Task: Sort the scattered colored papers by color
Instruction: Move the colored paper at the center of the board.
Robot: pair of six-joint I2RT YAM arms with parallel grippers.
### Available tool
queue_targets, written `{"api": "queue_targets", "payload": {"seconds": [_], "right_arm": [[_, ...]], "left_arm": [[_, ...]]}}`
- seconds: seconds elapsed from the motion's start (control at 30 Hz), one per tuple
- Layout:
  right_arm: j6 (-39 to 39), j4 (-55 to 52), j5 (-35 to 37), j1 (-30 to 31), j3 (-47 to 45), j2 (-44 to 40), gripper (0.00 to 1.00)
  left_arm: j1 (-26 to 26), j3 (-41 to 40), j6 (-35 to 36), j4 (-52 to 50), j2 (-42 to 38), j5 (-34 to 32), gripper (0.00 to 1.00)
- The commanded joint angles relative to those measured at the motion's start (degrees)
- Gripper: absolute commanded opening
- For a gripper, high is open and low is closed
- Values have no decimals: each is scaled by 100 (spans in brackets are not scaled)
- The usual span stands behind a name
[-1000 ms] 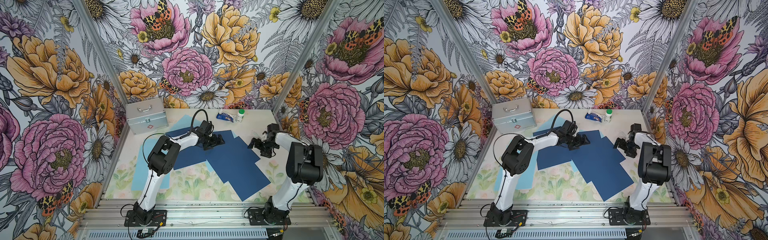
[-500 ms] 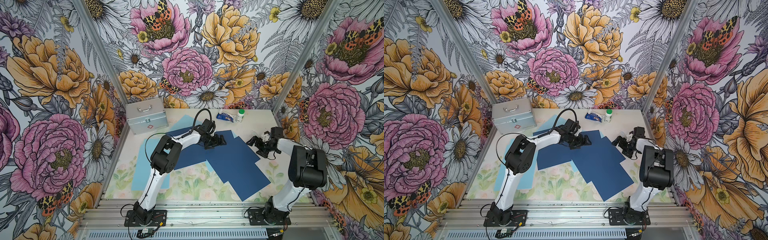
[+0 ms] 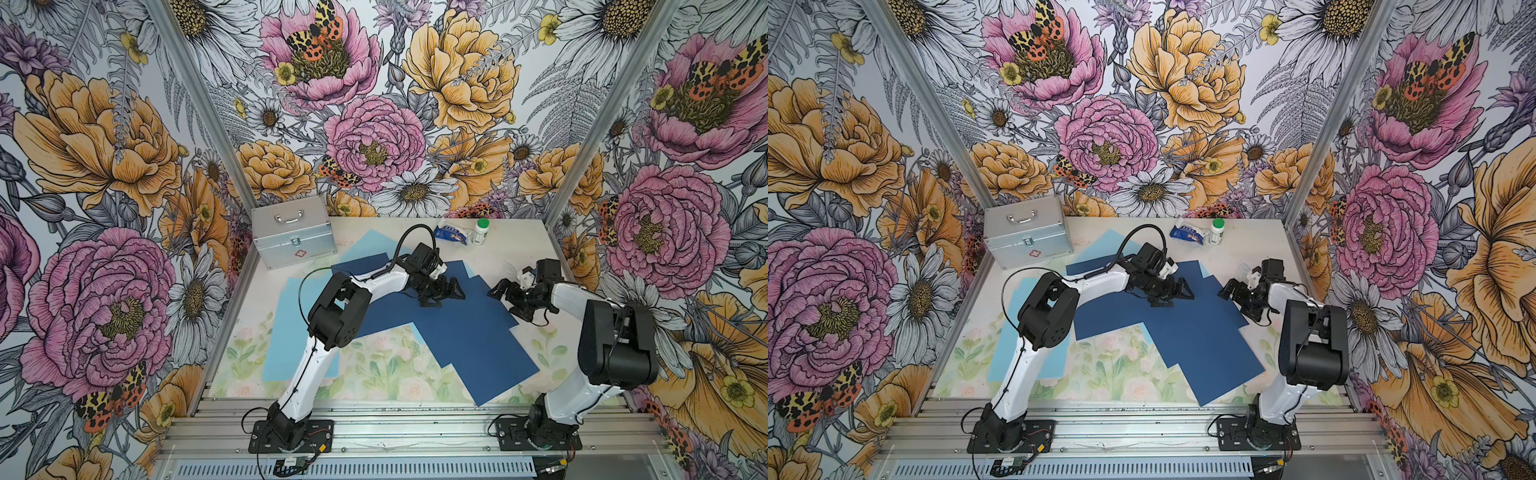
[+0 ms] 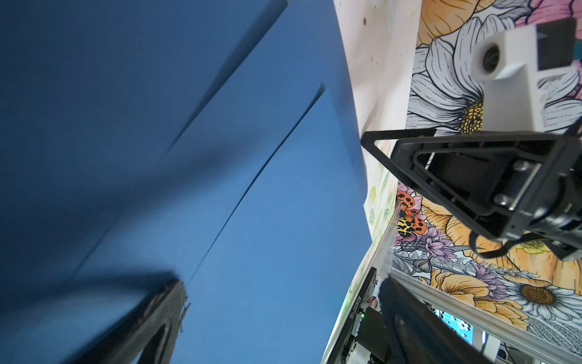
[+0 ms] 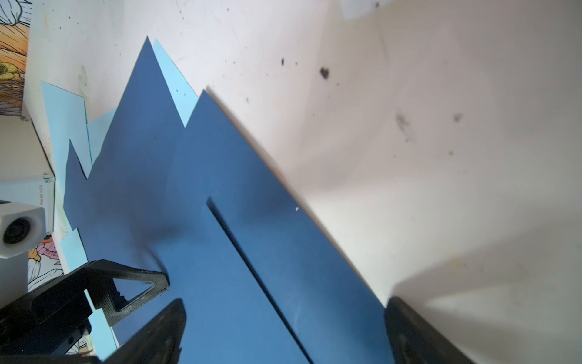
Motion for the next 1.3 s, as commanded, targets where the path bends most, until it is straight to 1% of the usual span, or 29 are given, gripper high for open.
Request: {"api": "queue_targets", "payload": {"seconds": [0.0, 0.13, 0.23, 0.33, 0.43, 0.53, 0.6, 0.67, 0.77, 0.9, 0.97, 1.03, 1.13, 1.27], "right_arm": [[78, -997, 487, -93, -468, 235, 99], [-22, -980, 113, -56, -571, 398, 100], [-81, -988, -44, 8, -593, 351, 100], [-42, -1010, 25, 26, -599, 227, 99], [-77, -1059, 247, 25, -554, 173, 100], [-86, -1054, 259, 25, -523, 250, 99], [-95, -1043, 242, 26, -490, 301, 100], [-104, -1041, 267, 34, -452, 306, 100], [-122, -1050, 283, 29, -409, 283, 100], [-141, -1046, 290, 43, -405, 269, 100], [-174, -1041, 310, 61, -391, 275, 100], [-207, -1058, 422, 164, -349, 269, 99], [-247, -1076, 688, 393, -301, 245, 100], [-272, -1076, 747, 531, -308, 286, 100]], "left_arm": [[-71, -244, 56, -387, 250, 44, 99], [-84, -255, 56, -387, 289, 23, 99], [-100, -256, 43, -382, 290, -40, 99], [-110, -268, 21, -383, 181, -237, 99], [-110, -302, 164, -539, -360, -878, 99], [-118, -331, 317, -808, -1033, -1484, 99], [-150, -422, 367, -1001, -1436, -1777, 99], [-189, -689, 339, -1038, -1800, -1962, 99], [-206, -1278, 116, -1050, -2147, -1909, 99], [-338, -2020, -104, -1013, -2315, -1892, 99], [-424, -2287, -215, -871, -2333, -1796, 99], [-465, -2568, -391, -500, -2361, -1645, 99], [-488, -2721, -491, -289, -2298, -1645, 99], [-506, -2734, -599, -255, -2167, -1693, 99]]}}
